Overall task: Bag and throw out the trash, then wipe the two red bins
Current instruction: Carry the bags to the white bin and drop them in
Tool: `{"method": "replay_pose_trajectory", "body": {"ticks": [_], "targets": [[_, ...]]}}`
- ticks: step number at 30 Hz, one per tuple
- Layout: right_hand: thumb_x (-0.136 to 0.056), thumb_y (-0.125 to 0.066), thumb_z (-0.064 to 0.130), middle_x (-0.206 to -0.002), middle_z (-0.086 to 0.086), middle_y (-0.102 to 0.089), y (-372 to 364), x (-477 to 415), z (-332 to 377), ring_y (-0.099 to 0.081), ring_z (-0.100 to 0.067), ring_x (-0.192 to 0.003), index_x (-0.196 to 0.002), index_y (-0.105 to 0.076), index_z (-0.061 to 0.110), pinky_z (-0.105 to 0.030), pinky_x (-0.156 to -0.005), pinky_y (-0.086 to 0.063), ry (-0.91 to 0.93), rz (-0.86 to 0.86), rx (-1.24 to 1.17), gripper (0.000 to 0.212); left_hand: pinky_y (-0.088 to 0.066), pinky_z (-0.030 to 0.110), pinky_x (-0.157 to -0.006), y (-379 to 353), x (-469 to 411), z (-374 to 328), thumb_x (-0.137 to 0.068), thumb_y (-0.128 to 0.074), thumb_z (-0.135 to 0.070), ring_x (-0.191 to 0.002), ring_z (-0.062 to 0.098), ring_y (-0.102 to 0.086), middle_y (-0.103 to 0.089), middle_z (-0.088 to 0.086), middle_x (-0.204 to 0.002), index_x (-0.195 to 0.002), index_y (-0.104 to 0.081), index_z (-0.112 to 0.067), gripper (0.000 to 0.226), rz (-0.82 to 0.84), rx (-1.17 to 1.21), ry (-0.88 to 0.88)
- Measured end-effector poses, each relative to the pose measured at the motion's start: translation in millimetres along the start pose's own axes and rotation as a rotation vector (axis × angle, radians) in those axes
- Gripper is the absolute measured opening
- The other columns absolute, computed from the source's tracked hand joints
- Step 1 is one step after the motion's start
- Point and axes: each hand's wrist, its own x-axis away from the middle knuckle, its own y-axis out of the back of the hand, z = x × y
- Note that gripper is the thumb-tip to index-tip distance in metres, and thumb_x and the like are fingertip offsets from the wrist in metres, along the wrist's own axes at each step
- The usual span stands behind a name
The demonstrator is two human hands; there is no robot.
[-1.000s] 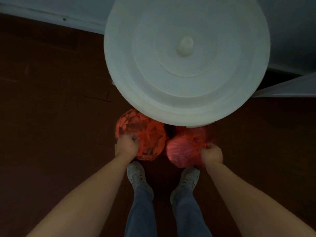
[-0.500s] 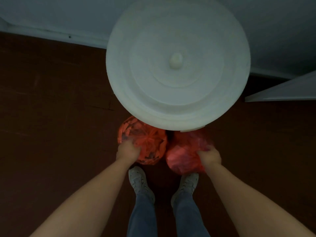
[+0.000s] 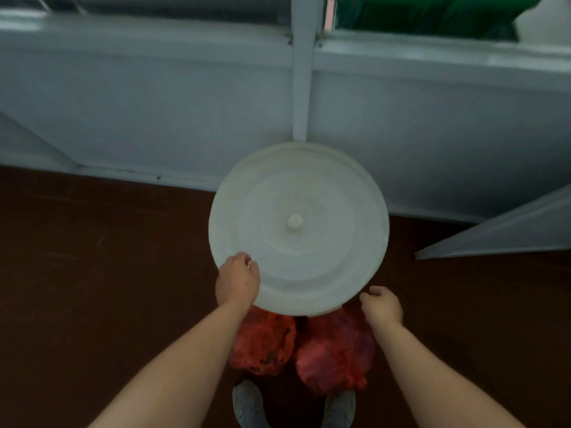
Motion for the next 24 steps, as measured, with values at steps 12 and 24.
{"method": "replay_pose_trajectory", "body": {"ticks": [12,24], "targets": [[-0.092,-0.061,0.020,-0.098,0.001,-0.069,-29.1,-70.1,55.9,-0.068,-0.023,-0.096,-0.121,-0.064,0.019,-0.037,-0.091,-0.055,0.254,0.127,-0.035,0.029,-0.044,0.048,-0.100,-82.2,-100.9,-91.1,-0.099,-0.050,-0.051,-0.126,0.038,-0.048,-0.041,0.015,-0.142,-0.154,-0.025,-0.027,0.066,0.248,-0.321,-0.231],[-0.093,-0.061,0.021,-0.097,0.007,-0.071,-41.3,-76.3,26.0,-0.072,-0.019,-0.091,-0.102,-0.069,0.028,-0.037,-0.087,-0.057,0.290,-0.030,-0.236,0.014,-0.046,0.046,-0.089,-119.5,-135.3,-86.4,-0.103,-0.040,-0.047,-0.111,0.043,-0.058,-0.055,0.023,-0.125,-0.150,-0.024,-0.017,0.058,0.157,-0.436,-0.350]]}}
